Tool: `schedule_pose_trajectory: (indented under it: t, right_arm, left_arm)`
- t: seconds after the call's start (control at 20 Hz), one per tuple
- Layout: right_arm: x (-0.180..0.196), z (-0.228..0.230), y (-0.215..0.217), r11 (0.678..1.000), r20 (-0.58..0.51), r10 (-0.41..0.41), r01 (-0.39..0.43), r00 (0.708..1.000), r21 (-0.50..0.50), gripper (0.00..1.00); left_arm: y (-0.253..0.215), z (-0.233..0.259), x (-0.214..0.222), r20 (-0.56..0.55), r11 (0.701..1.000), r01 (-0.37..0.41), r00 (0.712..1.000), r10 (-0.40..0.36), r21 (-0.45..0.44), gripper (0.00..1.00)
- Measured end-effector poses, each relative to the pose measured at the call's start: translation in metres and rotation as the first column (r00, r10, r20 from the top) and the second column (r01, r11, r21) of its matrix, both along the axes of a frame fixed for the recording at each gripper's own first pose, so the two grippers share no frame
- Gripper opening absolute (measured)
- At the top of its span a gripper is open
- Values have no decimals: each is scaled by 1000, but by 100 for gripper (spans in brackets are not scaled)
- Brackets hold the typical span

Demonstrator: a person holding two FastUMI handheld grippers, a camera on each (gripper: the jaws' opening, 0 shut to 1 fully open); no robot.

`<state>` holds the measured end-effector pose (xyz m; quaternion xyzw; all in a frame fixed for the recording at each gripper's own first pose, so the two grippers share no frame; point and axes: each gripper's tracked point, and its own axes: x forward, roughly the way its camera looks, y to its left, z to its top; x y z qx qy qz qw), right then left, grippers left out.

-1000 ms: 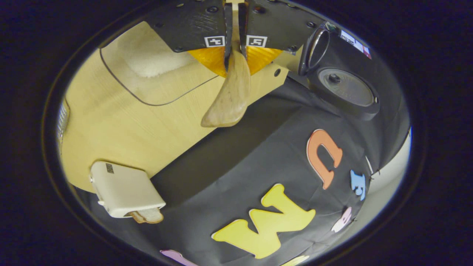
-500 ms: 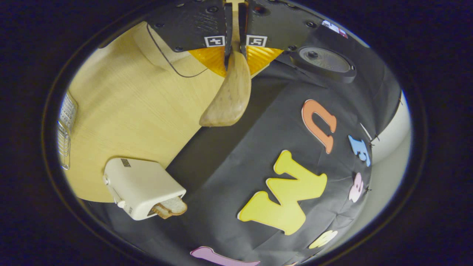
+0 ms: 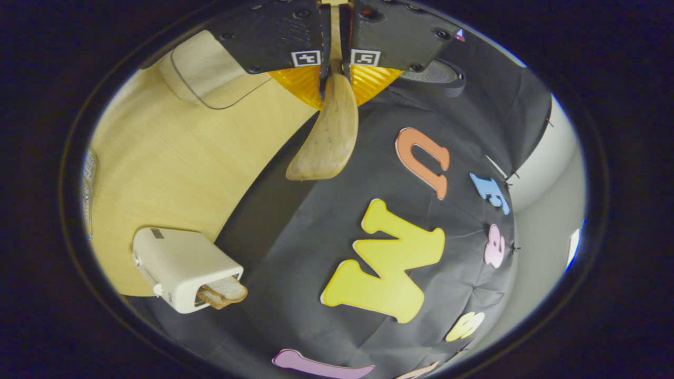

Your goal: Close the left gripper, press the button to open the rice cooker; take a wooden spoon from the chopstick holder with the right hand, scoop a spoonful of rice and pour it into the rice cooker, then put the wooden spoon back into the chopstick holder.

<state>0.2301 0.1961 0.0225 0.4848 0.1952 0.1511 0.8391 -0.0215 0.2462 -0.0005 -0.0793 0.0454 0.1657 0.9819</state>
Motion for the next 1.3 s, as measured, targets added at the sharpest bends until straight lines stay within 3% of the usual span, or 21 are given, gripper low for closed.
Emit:
schedule_pose_trajectory:
  t: [0.35, 0.55, 0.7, 0.95, 1.3]
  right_arm:
    - [8, 52, 110, 993, 83, 98, -92, 992, -67, 6]
    - [3, 65, 182, 973, 122, 182, -162, 976, -162, 6]
    - [4, 70, 219, 951, 164, 215, -168, 963, -261, 6]
    - [11, 66, 253, 891, 243, 238, -111, 940, -441, 6]
    - [14, 51, 276, 832, 250, 278, -102, 927, -545, 7]
  left_arm:
    - [9, 2, -4, 0, 1000, 6, 1000, -6, 6, 98]
    - [15, 5, -5, 0, 997, 24, 1000, -24, 72, 99]
    - [21, 0, -7, -18, 995, 32, 999, -30, 92, 98]
    - [27, -1, -8, -10, 998, 29, 1000, -29, 46, 98]
    - [38, 3, -14, 1, 999, 7, 1000, -7, 49, 98]
